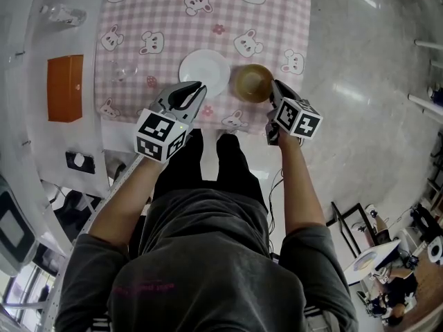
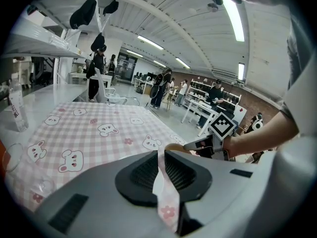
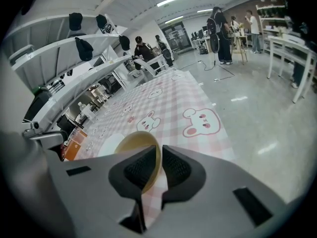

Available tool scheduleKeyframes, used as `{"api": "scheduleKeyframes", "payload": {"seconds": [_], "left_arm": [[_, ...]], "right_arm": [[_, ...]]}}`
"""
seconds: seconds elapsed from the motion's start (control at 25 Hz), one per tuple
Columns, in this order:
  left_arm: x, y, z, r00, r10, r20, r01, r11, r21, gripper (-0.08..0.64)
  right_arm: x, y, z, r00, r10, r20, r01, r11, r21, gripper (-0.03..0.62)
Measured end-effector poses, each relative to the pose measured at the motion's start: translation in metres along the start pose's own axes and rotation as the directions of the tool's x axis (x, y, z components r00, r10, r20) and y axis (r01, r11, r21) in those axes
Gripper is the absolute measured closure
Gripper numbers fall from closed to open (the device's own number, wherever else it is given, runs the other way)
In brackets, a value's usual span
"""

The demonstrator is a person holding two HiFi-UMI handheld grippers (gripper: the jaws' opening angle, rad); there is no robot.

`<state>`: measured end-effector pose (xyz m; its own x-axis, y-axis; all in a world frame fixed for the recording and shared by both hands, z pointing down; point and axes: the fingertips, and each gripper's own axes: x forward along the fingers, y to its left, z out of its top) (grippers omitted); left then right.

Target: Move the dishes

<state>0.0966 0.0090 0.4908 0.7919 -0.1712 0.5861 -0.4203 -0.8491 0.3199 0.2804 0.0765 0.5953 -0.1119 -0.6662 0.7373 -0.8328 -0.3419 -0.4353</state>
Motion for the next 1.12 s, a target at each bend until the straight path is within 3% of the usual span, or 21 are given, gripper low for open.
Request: {"api": "scheduleKeyframes", "payload": {"seconds": [0.76,1.12], "left_arm": [[-0.027,-0.002,0.053,0.997,0.025,0.078,-0.029,0.998,0.054,0.518],[-0.046,-0.009,0.087,0.991,0.039,0.126,-0.051,0.995,0.091,0.518]], "right_arm": [[-0.042,0.028,0.060,0.991,0.021,0.129,-0.015,0.999,-0.043,0.569],[-0.075,0.058,0.093,0.977,0.081,0.198,-0.064,0.994,-0.093,0.569]]}}
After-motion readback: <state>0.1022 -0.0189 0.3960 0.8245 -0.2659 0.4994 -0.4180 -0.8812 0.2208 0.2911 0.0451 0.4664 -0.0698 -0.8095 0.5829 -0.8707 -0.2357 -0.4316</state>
